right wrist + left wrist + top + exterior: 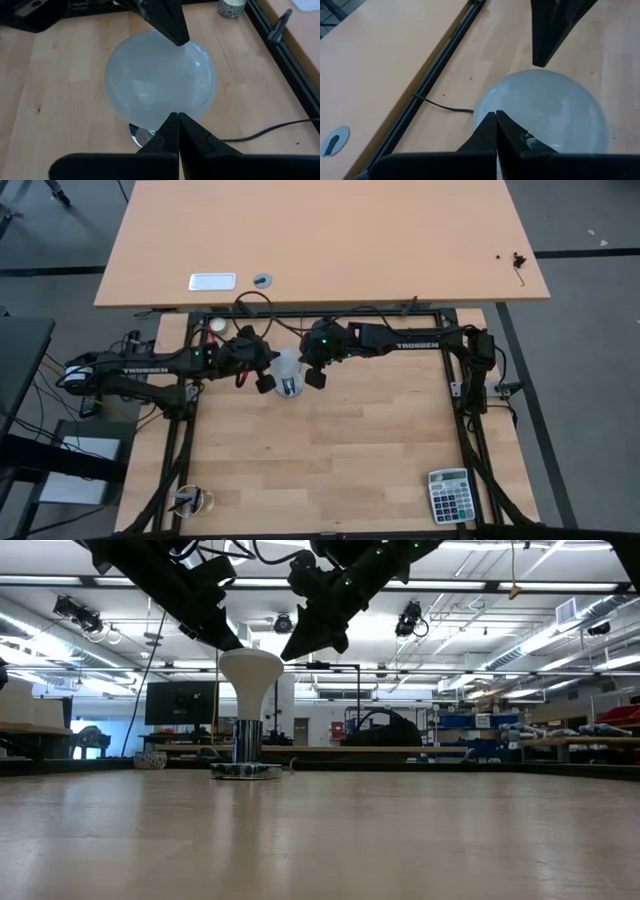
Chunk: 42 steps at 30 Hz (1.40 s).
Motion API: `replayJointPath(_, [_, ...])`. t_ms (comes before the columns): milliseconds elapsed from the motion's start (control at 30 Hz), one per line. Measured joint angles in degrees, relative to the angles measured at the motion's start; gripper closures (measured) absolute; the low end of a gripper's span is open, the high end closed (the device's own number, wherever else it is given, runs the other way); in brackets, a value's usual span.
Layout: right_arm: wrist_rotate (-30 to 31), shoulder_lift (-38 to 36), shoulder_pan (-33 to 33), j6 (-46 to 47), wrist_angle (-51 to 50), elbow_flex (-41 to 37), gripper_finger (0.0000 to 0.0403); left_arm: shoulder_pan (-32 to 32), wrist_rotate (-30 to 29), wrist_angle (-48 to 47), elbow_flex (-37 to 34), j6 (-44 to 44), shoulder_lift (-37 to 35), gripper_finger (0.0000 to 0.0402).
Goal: Screw lightbulb
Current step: Insert the white light bulb into the silver lamp
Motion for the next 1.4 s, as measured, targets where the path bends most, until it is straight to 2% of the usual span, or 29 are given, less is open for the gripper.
replayJointPath(300, [0.0,0.0,-0.02,0.0,0.19,0.07,0.0394,-0.38,1.84,-3.04,4.22,0.95,-0.36,0.0402])
replayJointPath(633, [0.01,-0.02,-0.04,0.02,0.35,0.07,0.0394,-1.91,2.41,-4.77,4.36,0.82,-0.16,0.0402])
replayJointPath(733, [2.06,-0.04,-0.04,0.22,1.34,0.09,0.0394,-1.88,1.23,-5.88,4.23,0.5,0.35,0.0402])
replayJointPath(1100, [3.28,-0.04,-1.35,0.24,2.37,0.11,0.0394,-1.88,-0.08,-3.45,1.61,-0.88,0.43,0.0402])
replayJointPath(1400, [3.34,2.96,-1.58,0.44,3.37,0.22,0.0394,-1.88,-0.18,-4.27,1.53,-1.32,0.42,0.0402])
